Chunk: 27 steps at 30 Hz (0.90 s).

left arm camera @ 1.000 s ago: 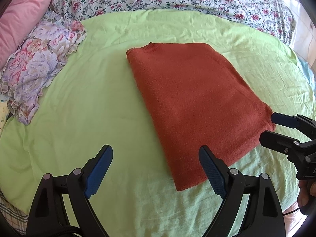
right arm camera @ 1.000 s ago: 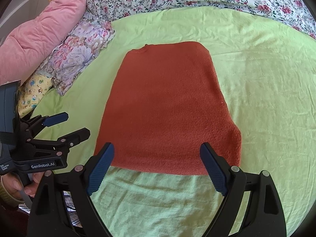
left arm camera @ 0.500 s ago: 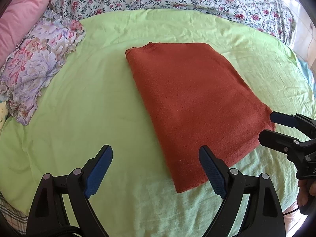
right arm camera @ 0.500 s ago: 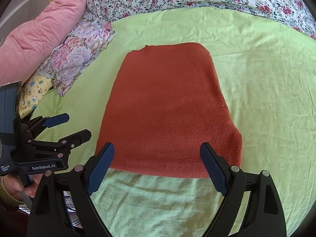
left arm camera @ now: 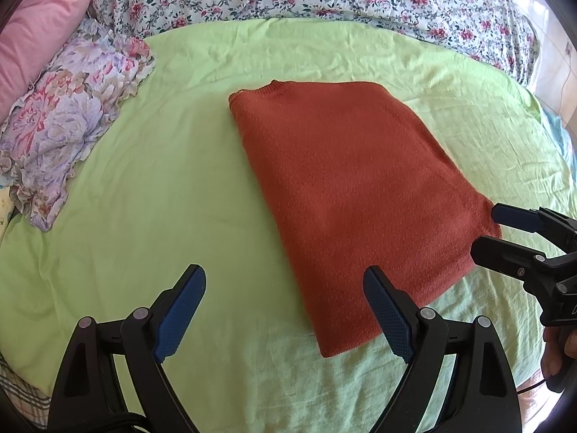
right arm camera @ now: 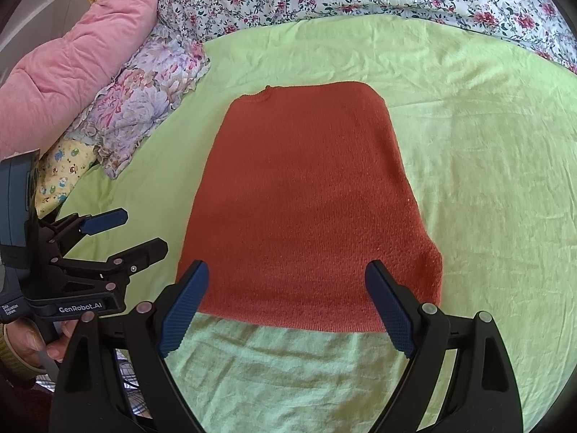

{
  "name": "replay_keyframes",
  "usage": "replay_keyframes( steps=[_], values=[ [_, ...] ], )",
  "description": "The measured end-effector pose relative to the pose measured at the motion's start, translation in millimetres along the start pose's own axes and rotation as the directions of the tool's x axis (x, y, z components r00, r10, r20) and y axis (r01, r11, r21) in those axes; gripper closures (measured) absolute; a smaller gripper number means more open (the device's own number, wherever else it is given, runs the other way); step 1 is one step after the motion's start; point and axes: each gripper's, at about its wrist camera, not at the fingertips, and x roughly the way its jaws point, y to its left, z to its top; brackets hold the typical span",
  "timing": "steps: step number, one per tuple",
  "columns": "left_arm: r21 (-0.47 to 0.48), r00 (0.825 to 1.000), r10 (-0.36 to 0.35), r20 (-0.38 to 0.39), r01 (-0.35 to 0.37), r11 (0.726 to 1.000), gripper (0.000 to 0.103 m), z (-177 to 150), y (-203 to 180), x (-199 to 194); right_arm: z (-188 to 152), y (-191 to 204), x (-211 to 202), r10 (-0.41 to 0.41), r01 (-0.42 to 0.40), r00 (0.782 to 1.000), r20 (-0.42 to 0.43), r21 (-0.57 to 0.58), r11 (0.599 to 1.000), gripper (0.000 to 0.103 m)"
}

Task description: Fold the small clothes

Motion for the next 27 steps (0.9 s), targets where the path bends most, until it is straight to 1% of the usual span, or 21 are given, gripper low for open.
replay_keyframes(
  steps=[11,27],
  values=[
    [-0.004,1.000,-0.002,0.001,0.002,1.000,0.013,5,1,0,8,1,0,0.001,-0.001,1.000,0.007,0.000,1.000,0.014],
    [-0.009,1.000,-0.007,0.001,0.007,1.000,0.013,13,-2,0,10,-4,-4,0.002,-0.002,1.000,0.020,0.009,1.000,0.014]
  ],
)
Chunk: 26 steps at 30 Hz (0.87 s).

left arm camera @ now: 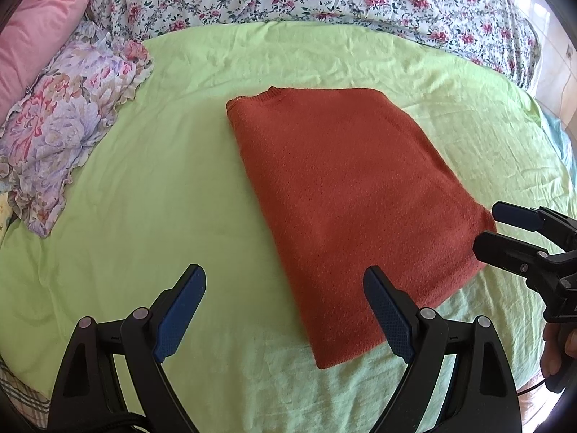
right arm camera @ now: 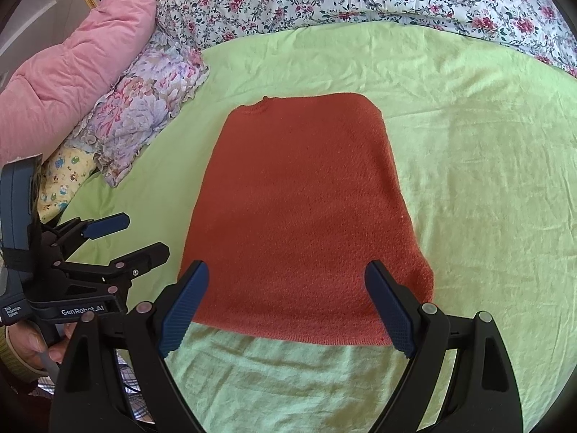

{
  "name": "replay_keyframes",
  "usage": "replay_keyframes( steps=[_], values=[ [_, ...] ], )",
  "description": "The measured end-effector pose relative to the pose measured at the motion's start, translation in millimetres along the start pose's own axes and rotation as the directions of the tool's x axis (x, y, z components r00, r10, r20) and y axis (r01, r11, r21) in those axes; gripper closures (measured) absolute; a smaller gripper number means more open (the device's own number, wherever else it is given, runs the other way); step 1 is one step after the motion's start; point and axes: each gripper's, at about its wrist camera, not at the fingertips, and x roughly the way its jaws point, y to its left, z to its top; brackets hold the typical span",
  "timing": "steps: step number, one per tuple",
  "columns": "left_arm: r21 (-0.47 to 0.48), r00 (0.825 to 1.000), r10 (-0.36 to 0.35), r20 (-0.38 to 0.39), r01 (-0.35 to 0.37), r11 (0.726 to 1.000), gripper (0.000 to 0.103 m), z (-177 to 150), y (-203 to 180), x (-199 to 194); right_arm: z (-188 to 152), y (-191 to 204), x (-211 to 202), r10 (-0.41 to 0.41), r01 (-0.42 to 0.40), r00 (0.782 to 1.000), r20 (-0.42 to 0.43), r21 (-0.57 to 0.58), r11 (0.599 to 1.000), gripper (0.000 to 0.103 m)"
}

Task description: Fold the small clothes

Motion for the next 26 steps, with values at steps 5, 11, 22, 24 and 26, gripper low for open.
replay_keyframes(
  steps=[5,11,22,24,26],
  values=[
    [-0.001,1.000,-0.004,0.004,0.004,1.000,0.013,3,-2,0,2,-1,0,-0.001,0.001,1.000,0.004,0.000,1.000,0.014],
    [-0.002,1.000,0.006,0.013,-0.006,1.000,0.013,4,-4,1,5,-3,-1,-0.002,0.002,1.000,0.008,0.002,1.000,0.014],
    [-0.060,1.000,0.016,0.018,-0.015,0.998,0.013,13,17,2,13,-9,7,-0.023,0.023,1.000,-0.007,0.008,1.000,0.014],
    [-0.073,1.000,0.015,0.018,-0.014,0.997,0.013,13,21,2,14,-7,9,-0.028,0.028,1.000,-0.010,0.004,1.000,0.014],
    [-0.081,1.000,0.011,0.017,-0.010,0.997,0.013,13,23,2,15,-4,8,-0.031,0.031,0.999,-0.008,-0.005,0.999,0.014]
  ],
)
